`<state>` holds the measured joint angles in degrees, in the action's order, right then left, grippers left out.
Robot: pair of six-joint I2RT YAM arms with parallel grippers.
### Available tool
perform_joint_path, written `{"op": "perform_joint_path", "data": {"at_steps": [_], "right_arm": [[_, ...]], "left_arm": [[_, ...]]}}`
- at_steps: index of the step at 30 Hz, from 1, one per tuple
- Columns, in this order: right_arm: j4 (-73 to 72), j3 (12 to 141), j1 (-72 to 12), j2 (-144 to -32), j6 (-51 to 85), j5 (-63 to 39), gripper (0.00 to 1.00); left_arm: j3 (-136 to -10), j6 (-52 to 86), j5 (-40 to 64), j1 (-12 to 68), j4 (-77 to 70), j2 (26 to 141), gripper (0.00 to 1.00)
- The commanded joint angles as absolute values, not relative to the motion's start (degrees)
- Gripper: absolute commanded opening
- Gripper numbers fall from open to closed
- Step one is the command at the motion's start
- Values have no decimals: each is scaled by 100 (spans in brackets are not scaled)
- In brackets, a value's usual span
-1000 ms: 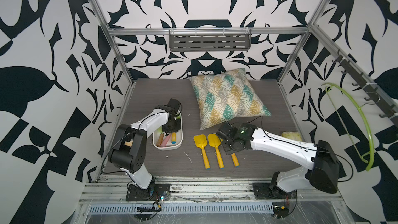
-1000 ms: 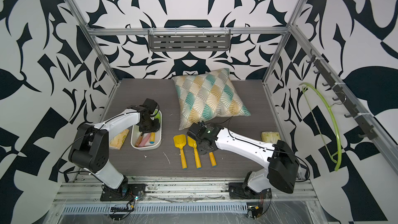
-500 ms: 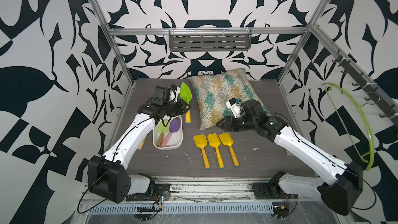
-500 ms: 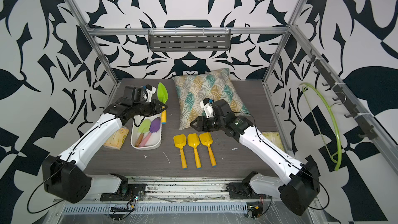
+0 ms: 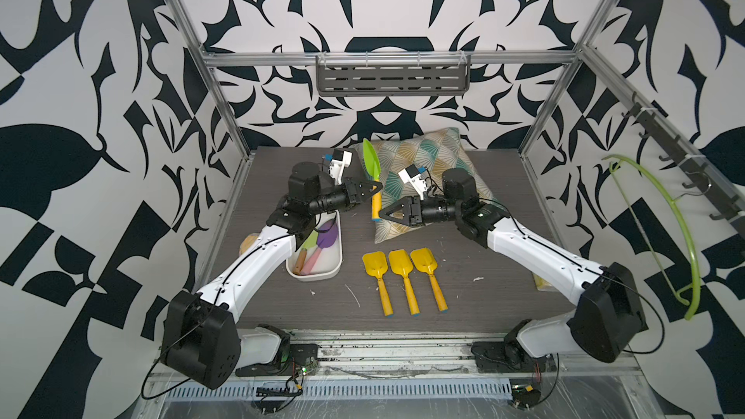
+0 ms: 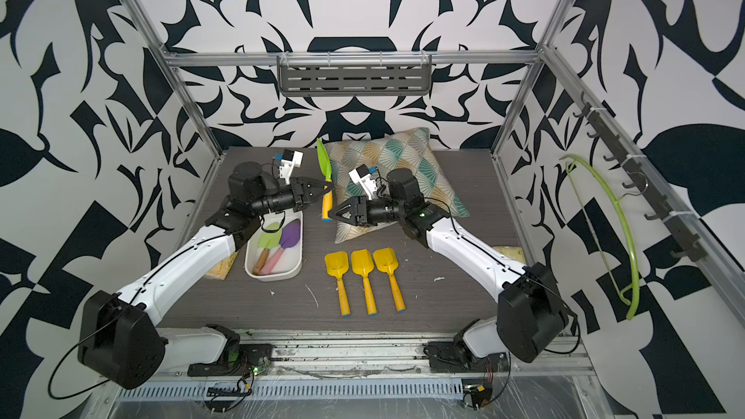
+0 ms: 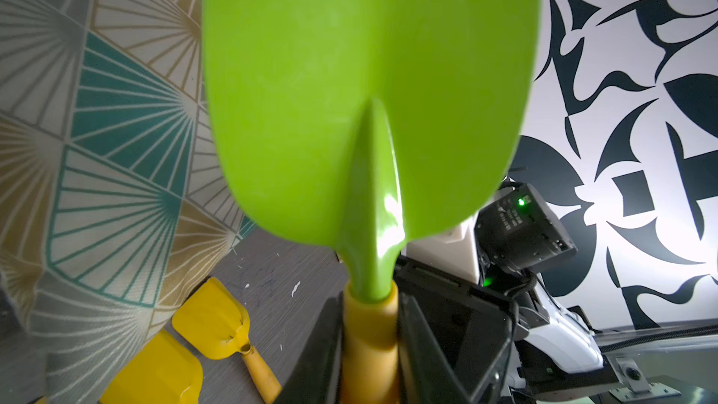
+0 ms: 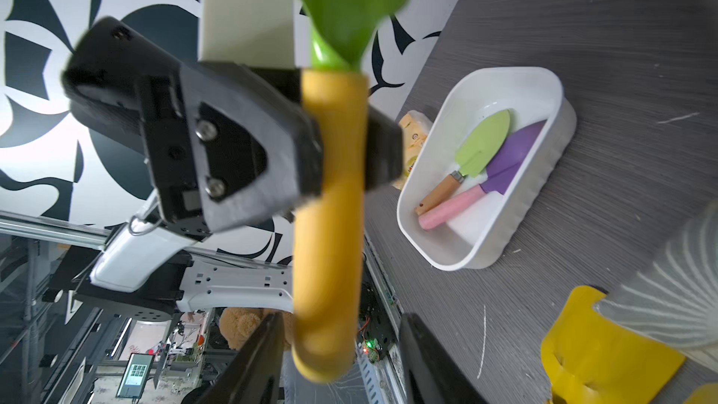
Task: Take the shovel out of the storage box
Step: Pick up the shovel from the storage box, then place the shovel at the center of the board.
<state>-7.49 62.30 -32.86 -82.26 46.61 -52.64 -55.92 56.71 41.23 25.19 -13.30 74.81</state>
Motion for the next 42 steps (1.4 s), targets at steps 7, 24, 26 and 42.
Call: {"op": "perform_joint_path", "data": {"at_steps": [7, 24, 26, 42], "right_arm": [[-1785, 6342, -3304, -8272, 5087, -5498, 49], [5030, 7585, -3371, -7528, 2481, -2509, 0], [6421, 7912, -3605, -7433, 2466, -1000, 0], [7805, 6335, -4881, -7702, 3186, 965, 0]], "left_arm": [[-5427, 5929, 4256, 2677, -1977, 7498, 0], [-6276, 4239, 2882, 2493, 1438, 7449, 99], [-6453, 3849, 2539, 2354, 2171, 7473, 99], [-7085, 2595, 822, 1923, 4816, 7734, 93]]}}
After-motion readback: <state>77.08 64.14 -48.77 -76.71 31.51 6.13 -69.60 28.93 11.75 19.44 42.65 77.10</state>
